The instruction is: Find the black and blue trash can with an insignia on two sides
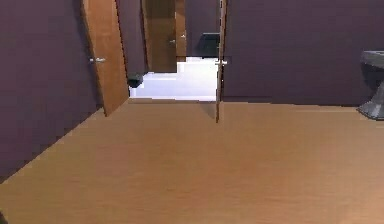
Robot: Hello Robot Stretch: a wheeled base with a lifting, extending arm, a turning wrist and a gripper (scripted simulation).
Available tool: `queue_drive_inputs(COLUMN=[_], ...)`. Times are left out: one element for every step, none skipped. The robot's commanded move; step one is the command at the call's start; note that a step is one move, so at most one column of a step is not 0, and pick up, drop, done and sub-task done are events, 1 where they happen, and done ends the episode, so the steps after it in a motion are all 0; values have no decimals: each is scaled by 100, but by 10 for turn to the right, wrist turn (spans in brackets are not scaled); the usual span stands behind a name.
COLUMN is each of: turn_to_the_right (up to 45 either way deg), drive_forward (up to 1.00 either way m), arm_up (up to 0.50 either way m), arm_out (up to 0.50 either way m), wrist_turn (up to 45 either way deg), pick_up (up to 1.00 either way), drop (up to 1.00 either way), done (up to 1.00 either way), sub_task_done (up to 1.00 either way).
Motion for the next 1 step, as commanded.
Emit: queue_drive_inputs(turn_to_the_right=[0], drive_forward=[100], arm_up=[0], arm_out=[0], wrist_turn=[0], pick_up=[0], drop=[0], done=[0], sub_task_done=[0])
